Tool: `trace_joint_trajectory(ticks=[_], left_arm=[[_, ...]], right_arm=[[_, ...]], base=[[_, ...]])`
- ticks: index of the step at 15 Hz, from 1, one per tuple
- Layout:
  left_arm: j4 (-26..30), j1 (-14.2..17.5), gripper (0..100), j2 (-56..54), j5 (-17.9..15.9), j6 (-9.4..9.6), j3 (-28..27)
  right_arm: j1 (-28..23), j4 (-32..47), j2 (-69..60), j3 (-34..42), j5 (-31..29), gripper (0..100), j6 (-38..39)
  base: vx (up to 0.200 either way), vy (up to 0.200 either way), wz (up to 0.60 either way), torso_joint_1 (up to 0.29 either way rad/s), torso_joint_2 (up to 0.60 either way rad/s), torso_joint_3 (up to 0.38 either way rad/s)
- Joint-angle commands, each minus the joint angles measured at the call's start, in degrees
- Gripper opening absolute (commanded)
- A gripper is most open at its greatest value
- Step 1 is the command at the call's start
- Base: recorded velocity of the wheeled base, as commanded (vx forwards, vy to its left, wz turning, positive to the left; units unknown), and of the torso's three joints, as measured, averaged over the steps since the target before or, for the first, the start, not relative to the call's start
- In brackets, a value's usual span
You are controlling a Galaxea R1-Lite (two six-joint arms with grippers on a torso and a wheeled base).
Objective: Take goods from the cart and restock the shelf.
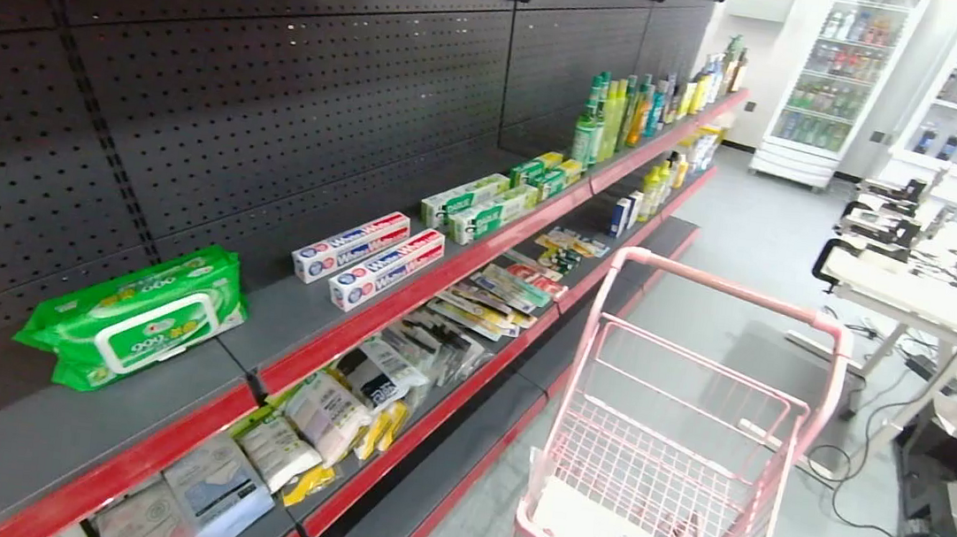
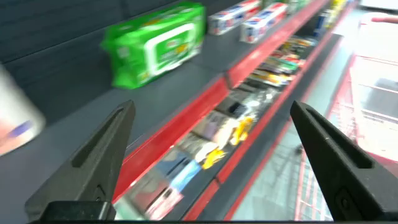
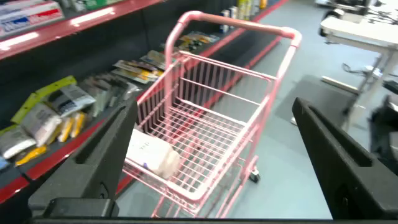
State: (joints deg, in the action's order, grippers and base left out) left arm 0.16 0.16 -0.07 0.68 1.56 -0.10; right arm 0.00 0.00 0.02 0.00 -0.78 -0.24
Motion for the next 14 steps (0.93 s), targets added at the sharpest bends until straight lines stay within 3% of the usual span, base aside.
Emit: trace_joint_trajectory(ticks=[1, 11, 12, 13, 14], left_arm=[[0.02, 0.02, 100, 0.07, 0.02, 0.02, 0.01], [0.02, 0.02, 100, 0.07, 0.02, 0.02, 0.01], [-0.07, 0.02, 100, 0.07, 0.02, -0.07, 0.01], [-0.07, 0.02, 100, 0.07, 0.02, -0.77, 0.01], [-0.16, 0.02, 100, 0.07, 0.02, -1.03, 0.1]], right_arm=[[0.0, 0.0, 0.06, 0.0, -0.01, 100, -0.02], [0.26, 0.0, 4.11, -0.44, 0.6, 100, 0.86], [-0.09, 0.09, 16.59, -14.94, -0.63, 100, -0.55], [-1.05, 0.0, 28.28, -27.6, -3.09, 100, 2.88], [-0.35, 0.79, 34.52, -34.98, -2.74, 100, 3.14]], base=[[0.0, 0.0, -0.6, -0.002, 0.0, -0.002], [0.0, 0.0, 0.0, 0.0, 0.0, 0.0], [0.0, 0.0, 0.0, 0.0, 0.0, 0.0], [0.0, 0.0, 0.0, 0.0, 0.0, 0.0], [0.0, 0.0, 0.0, 0.0, 0.0, 0.0]])
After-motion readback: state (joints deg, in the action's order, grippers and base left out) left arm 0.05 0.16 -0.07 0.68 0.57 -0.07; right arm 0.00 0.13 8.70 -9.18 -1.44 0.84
